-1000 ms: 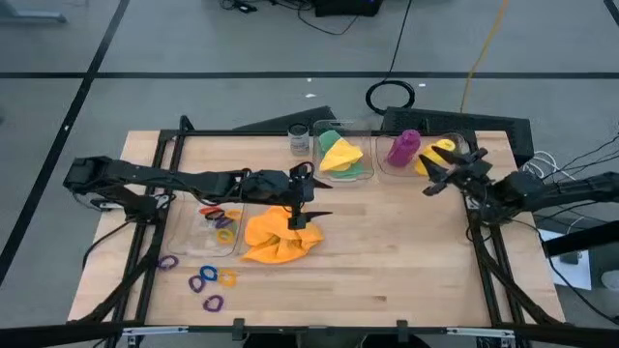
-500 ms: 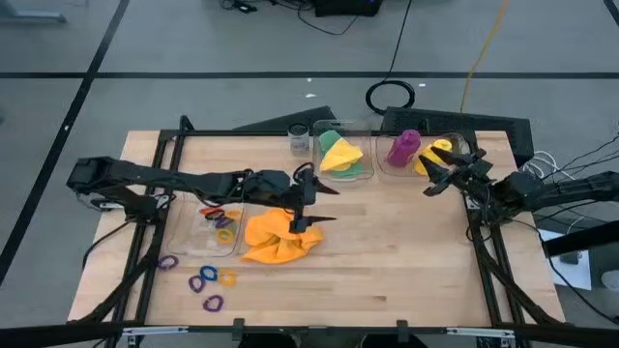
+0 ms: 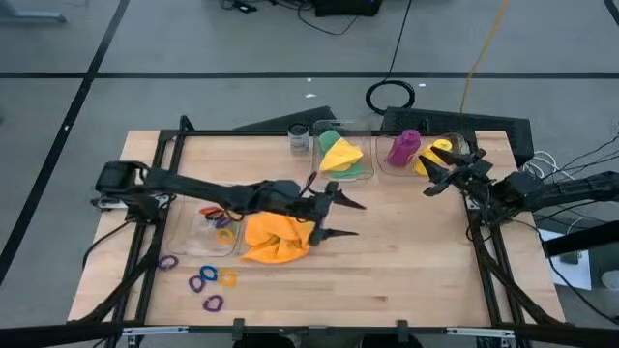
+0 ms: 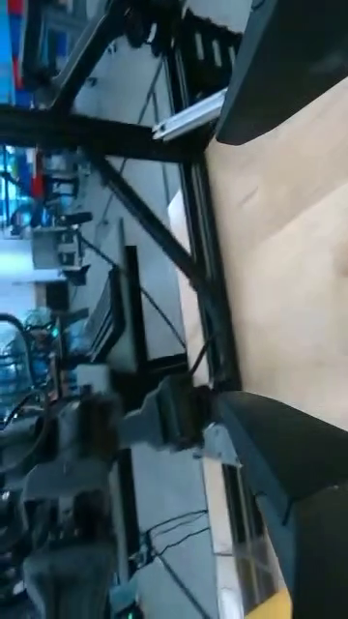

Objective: Pick & Place Sports Items
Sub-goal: Adjust the bottom transparent bin

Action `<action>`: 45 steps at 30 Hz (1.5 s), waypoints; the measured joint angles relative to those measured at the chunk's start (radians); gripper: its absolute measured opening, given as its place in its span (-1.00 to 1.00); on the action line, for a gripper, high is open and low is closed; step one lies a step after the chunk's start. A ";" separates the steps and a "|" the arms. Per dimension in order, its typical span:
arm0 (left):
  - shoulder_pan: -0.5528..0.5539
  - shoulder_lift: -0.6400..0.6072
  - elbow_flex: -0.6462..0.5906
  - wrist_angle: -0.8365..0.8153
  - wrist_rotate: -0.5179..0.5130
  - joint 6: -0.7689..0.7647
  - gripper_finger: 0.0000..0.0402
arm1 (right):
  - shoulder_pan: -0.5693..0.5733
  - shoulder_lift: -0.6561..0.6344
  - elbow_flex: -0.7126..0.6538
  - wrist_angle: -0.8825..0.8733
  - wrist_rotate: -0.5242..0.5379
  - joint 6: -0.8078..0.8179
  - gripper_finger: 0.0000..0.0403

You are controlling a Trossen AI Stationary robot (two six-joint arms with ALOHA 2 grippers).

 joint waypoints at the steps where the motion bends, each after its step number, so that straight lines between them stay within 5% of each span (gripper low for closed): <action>1: -0.001 -0.014 0.000 -0.023 0.000 0.006 0.83 | 0.000 0.000 0.000 0.000 0.000 0.000 -0.16; 7: -0.015 -0.150 0.000 -0.258 -0.019 0.054 0.83 | 0.000 0.000 0.000 0.000 0.000 0.000 -0.16; 14: -0.092 -0.269 0.000 -0.563 -0.170 0.075 0.83 | 0.000 0.000 0.000 0.000 0.000 0.000 -0.16; 23: -0.215 -0.294 0.000 -0.719 -0.265 -0.012 0.83 | 0.000 0.000 0.000 0.000 0.000 0.000 -0.16; 31: -0.325 -0.229 -0.003 -0.671 -0.342 -0.060 0.83 | 0.000 0.000 0.000 0.000 0.000 0.000 -0.16; 38: -0.344 -0.151 -0.102 -0.348 -0.208 -0.046 0.83 | 0.000 0.000 0.000 0.000 0.000 -0.004 -0.16; 45: -0.326 -0.202 -0.101 -0.547 -0.314 -0.187 0.83 | 0.000 0.000 0.000 0.008 0.000 0.044 -0.16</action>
